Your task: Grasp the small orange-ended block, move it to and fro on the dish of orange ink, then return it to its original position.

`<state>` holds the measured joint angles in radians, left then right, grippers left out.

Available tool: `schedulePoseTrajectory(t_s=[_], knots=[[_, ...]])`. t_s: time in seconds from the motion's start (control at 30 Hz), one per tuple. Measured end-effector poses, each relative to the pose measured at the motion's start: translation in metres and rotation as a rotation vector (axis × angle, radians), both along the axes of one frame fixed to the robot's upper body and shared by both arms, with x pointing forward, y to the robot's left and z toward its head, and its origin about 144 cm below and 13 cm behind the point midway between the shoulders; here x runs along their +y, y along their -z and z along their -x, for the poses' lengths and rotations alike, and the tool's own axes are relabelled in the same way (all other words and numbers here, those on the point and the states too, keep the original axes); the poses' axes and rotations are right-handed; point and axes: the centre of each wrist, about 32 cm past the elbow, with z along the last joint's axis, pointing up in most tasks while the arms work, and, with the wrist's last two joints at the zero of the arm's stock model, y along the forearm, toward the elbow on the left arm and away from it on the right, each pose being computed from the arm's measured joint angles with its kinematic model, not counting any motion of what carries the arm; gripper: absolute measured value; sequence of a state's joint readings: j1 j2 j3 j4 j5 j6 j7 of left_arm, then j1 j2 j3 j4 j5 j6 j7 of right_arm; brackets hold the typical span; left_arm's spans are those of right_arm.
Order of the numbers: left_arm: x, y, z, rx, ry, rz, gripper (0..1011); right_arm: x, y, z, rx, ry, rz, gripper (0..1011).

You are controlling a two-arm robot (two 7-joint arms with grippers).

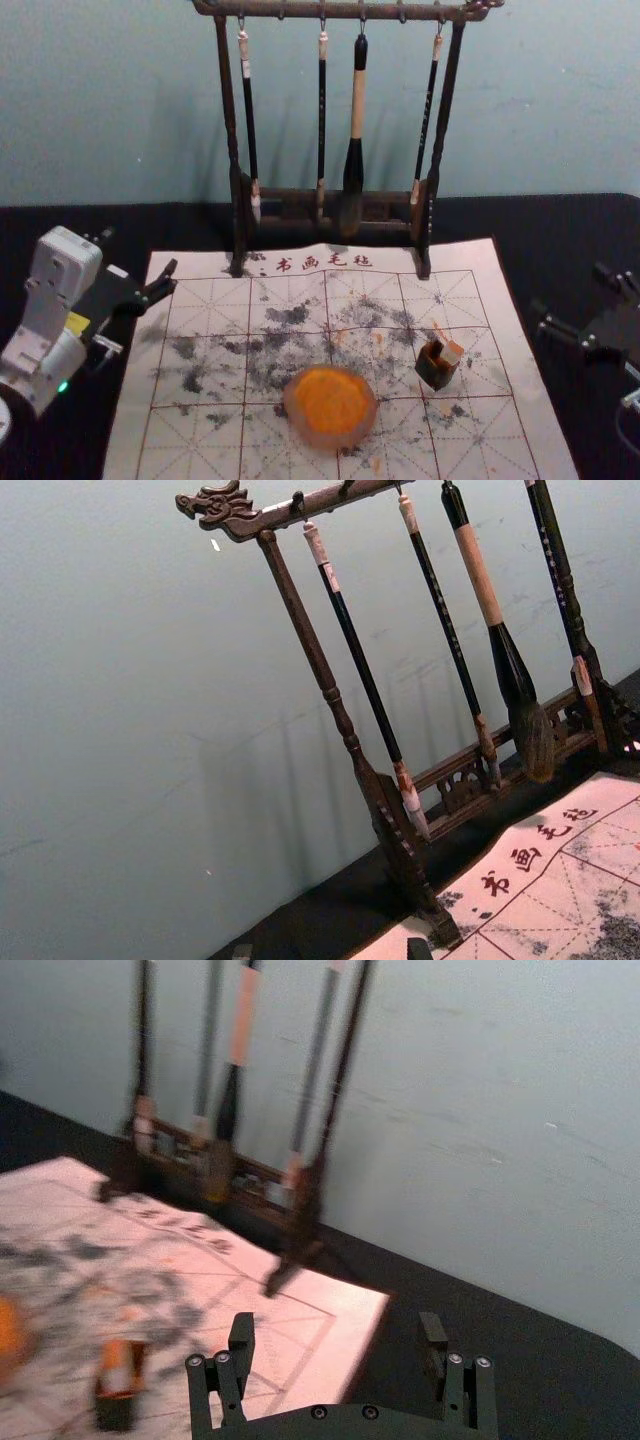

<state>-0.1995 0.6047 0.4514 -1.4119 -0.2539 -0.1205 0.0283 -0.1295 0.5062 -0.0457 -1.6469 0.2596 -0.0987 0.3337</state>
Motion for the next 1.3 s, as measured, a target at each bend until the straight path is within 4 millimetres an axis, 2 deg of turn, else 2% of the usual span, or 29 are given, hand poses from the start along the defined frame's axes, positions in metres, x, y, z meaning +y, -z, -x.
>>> schedulePoseTrajectory(t_s=[0.3, 0.7, 0.93, 1.3], knots=[[0.000, 0.000, 0.000, 0.000, 0.000, 0.000, 1001, -0.002, 0.000, 0.019, 0.020, -0.199, -0.043, 1000], [0.000, 0.000, 0.000, 0.000, 0.000, 0.000, 1001, 0.008, 0.012, 0.026, 0.081, -0.317, -0.047, 1000], [0.000, 0.000, 0.000, 0.000, 0.000, 0.000, 1001, 0.010, 0.020, 0.022, 0.111, -0.337, -0.056, 1000], [0.000, 0.000, 0.000, 0.000, 0.000, 0.000, 1001, 0.009, 0.029, -0.001, 0.170, -0.350, -0.078, 1000]])
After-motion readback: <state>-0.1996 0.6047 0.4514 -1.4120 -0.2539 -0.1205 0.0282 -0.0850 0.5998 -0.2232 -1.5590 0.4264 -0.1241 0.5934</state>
